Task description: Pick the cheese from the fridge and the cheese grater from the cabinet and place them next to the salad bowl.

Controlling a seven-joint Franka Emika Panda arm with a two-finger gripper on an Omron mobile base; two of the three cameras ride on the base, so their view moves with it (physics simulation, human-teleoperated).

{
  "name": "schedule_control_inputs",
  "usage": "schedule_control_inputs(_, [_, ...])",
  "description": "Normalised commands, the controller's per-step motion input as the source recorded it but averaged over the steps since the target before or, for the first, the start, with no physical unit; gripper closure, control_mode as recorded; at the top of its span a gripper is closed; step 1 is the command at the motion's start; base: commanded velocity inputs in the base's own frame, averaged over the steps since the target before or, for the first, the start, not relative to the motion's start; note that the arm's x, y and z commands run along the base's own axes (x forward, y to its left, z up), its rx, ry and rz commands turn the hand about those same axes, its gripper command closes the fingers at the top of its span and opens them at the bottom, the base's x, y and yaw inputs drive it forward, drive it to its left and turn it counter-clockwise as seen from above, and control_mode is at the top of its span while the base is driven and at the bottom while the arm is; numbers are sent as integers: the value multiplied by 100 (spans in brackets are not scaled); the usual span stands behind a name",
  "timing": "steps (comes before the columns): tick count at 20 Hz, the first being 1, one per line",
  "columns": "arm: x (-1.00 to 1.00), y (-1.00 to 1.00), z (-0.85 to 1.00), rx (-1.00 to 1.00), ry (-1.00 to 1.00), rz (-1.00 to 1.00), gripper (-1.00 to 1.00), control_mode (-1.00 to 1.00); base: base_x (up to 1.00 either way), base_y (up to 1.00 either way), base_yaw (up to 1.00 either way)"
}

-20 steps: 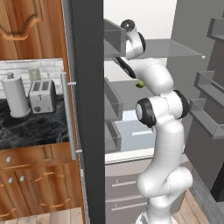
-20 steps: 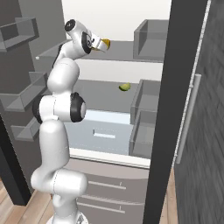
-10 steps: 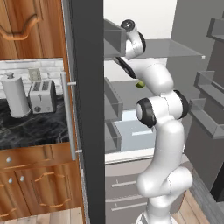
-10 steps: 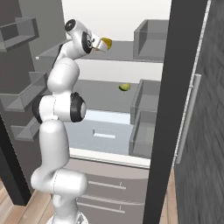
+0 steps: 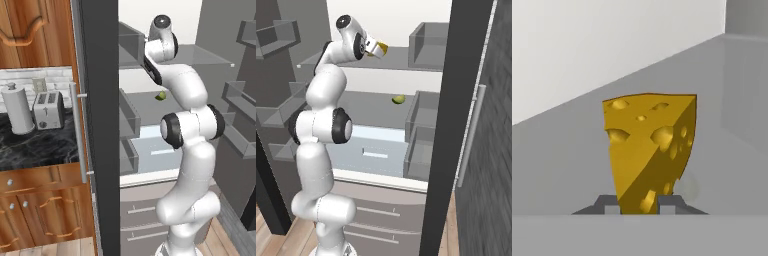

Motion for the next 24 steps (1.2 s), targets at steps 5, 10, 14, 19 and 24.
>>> schedule_control_inputs(5, [-100, -15, 13, 8, -8, 17, 100, -100, 0, 0, 0])
schedule_control_inputs(10, [-100, -1, 0, 0, -16, 20, 100, -100, 0, 0, 0])
schedule_control_inputs(14, [-100, 0, 11, 0, -2, 21, 100, -100, 0, 0, 0])
schedule_control_inputs(19, [-100, 0, 47, -5, 7, 19, 100, -100, 0, 0, 0])
schedule_control_inputs(24, [-100, 0, 30, -7, 8, 15, 100, -100, 0, 0, 0])
